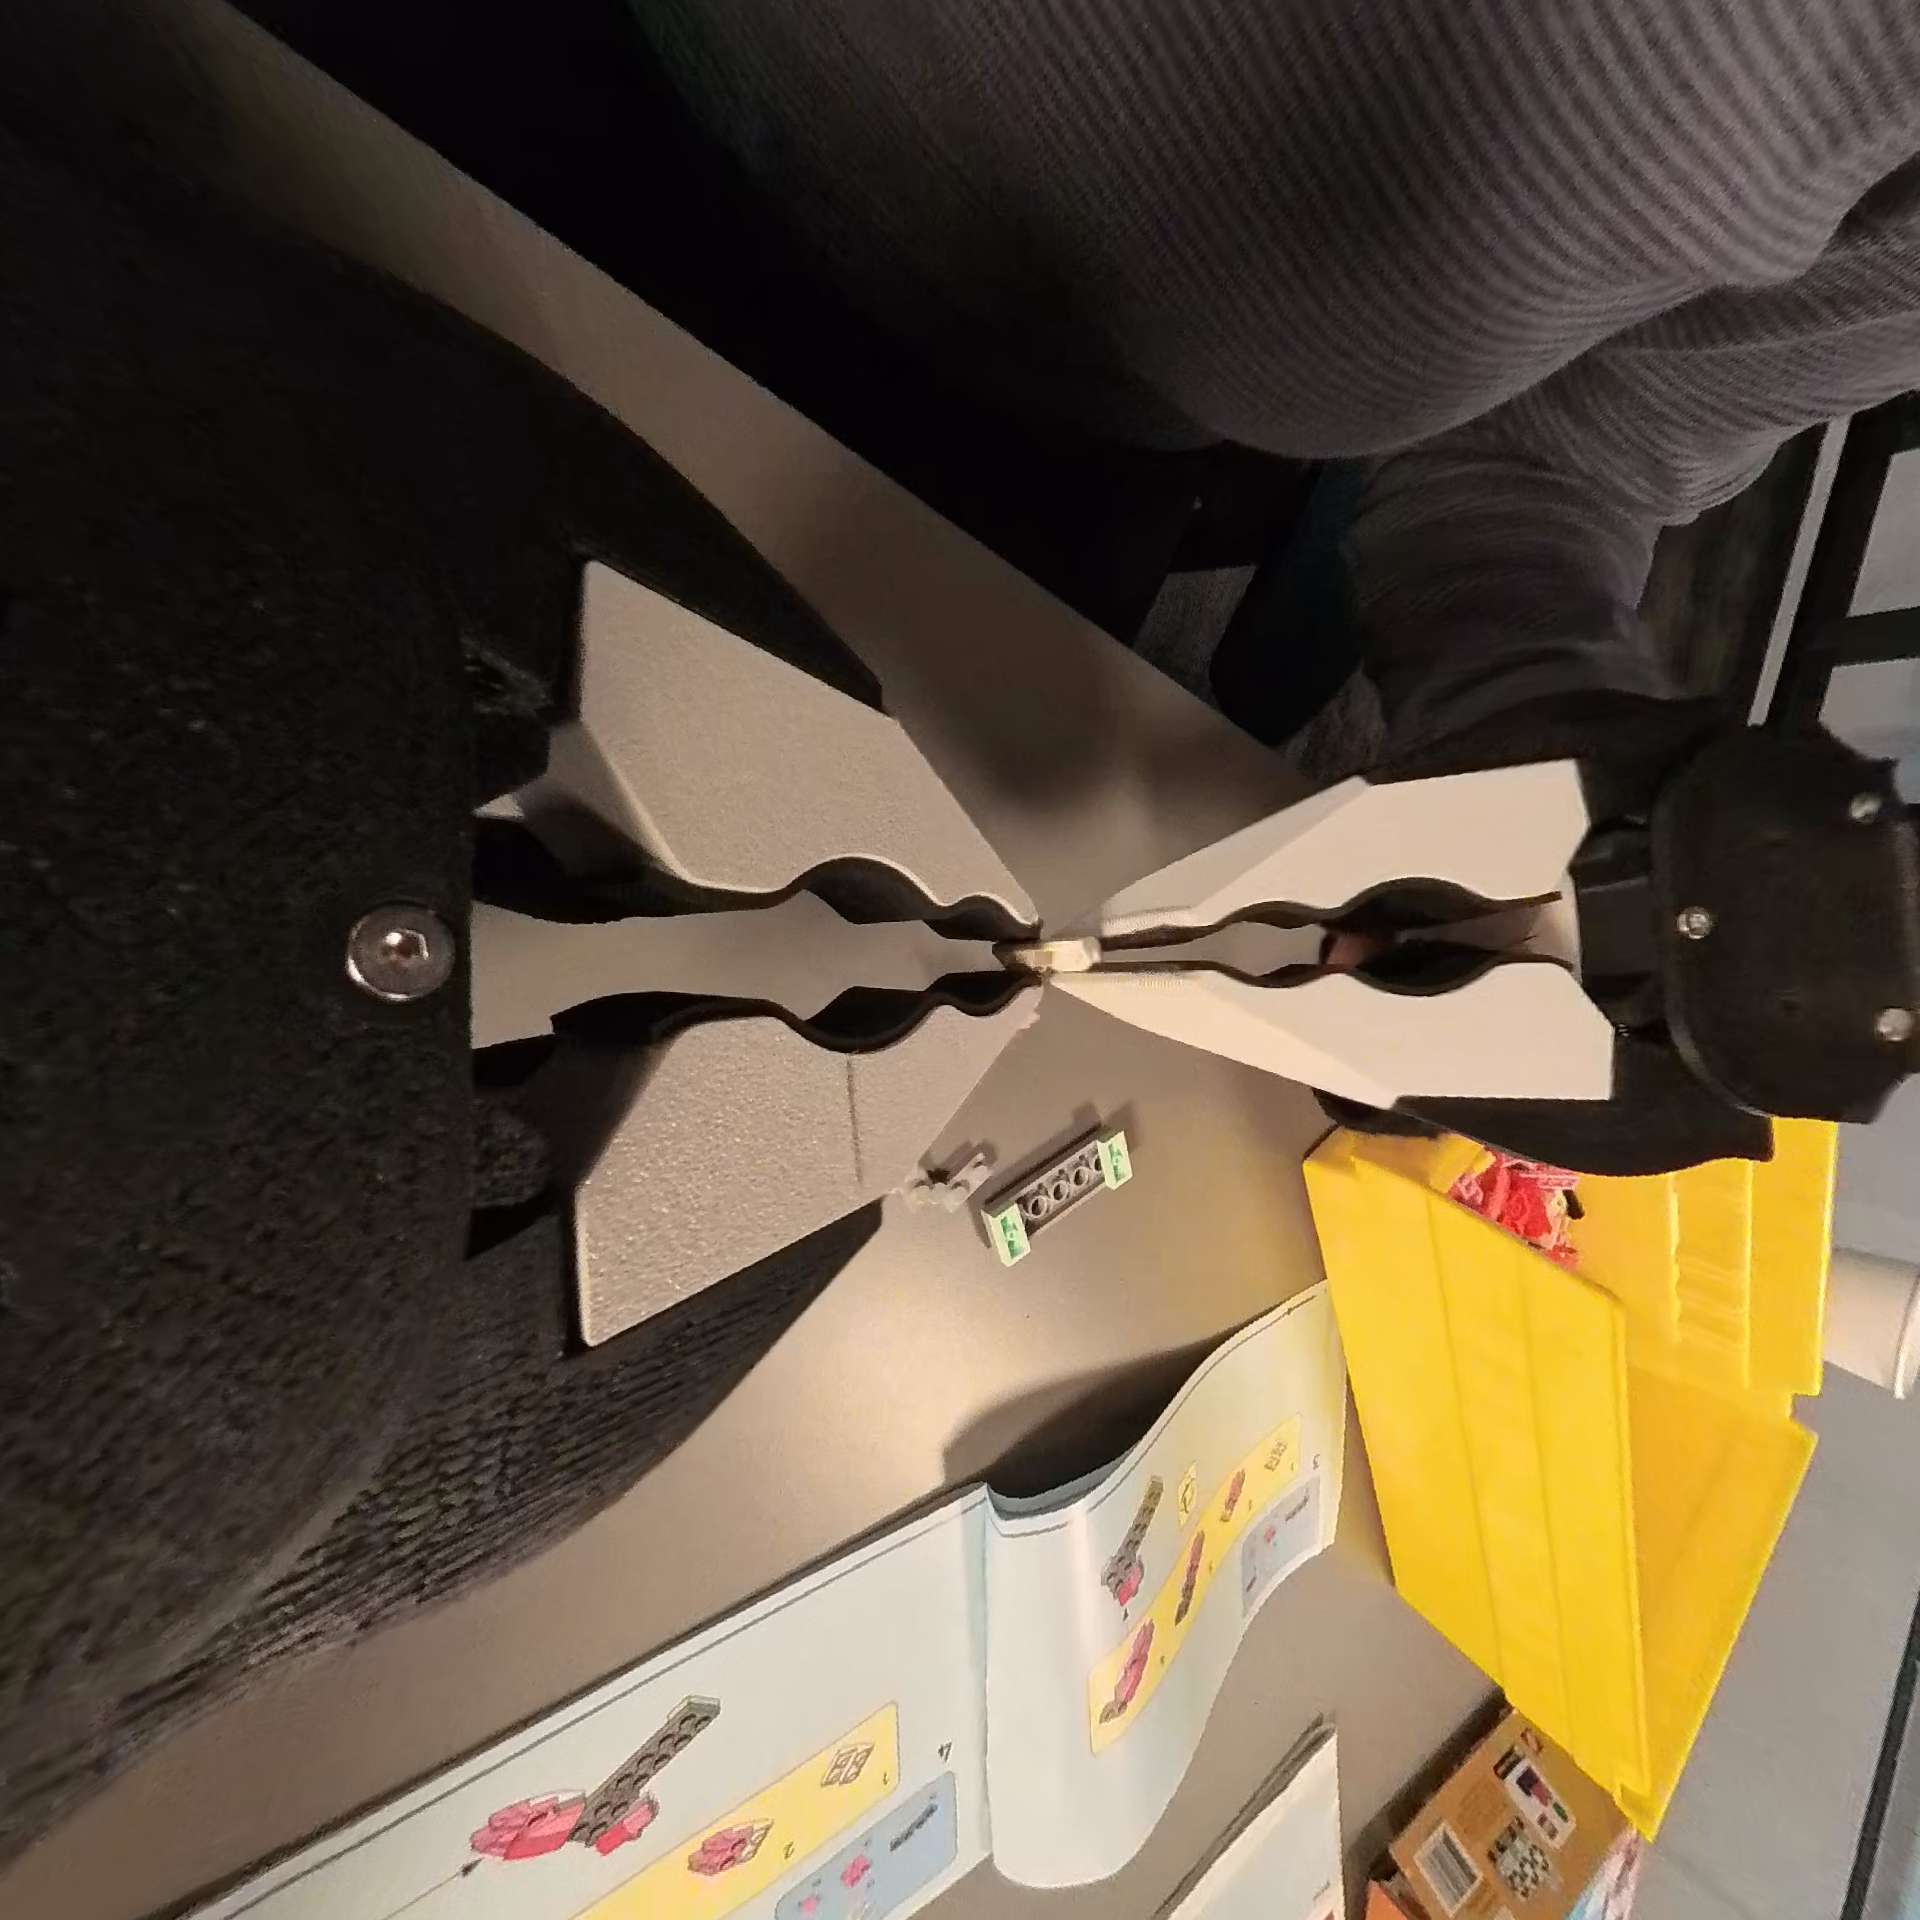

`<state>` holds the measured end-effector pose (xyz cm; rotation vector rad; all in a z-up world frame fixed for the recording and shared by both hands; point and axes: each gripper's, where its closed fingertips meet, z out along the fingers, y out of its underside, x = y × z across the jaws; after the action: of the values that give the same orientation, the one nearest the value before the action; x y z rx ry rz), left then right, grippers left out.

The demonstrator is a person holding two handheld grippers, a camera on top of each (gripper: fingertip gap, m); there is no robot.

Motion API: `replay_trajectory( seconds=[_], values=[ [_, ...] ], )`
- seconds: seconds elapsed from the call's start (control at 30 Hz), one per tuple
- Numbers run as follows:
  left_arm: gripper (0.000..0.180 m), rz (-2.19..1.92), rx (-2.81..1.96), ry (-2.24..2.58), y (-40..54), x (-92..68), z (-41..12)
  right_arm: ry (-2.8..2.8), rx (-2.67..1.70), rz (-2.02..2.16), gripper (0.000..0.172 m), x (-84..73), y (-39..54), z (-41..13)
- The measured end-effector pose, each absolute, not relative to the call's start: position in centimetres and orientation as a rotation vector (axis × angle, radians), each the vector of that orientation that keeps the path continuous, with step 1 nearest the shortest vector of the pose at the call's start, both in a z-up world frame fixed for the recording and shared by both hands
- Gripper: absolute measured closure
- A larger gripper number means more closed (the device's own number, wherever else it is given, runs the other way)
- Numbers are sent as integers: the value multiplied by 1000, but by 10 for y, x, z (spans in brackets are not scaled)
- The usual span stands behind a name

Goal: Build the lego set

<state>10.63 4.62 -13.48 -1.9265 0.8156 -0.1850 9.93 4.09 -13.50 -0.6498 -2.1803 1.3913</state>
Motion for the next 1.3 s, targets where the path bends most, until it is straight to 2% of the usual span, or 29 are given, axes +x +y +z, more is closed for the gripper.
replay_trajectory(
  seconds=[0.1,0.2,0.6,0.77,0.97,1.13,1.23,1.3],
  values=[
    [179,-129,-2000,829,46,103,-143,-2211,-667,1320,168,97,42,-144],
    [180,-45,-2108,823,45,92,-153,-2228,-657,1222,157,96,46,-151],
    [180,-141,-2281,814,22,91,-166,-2286,-615,1198,161,102,37,-155],
    [152,-353,-2268,799,-9,95,-162,-2285,-643,1199,163,100,39,-157],
    [141,-461,-2348,784,-31,98,-176,-2311,-651,1207,163,101,35,-161],
    [147,-430,-2356,809,-31,107,-184,-2312,-659,1257,163,103,33,-158],
    [165,-376,-2356,803,-26,105,-185,-2301,-670,1278,161,102,33,-156],
    [166,-366,-2351,786,-22,104,-185,-2286,-662,1279,159,101,33,-154]
  ],
)
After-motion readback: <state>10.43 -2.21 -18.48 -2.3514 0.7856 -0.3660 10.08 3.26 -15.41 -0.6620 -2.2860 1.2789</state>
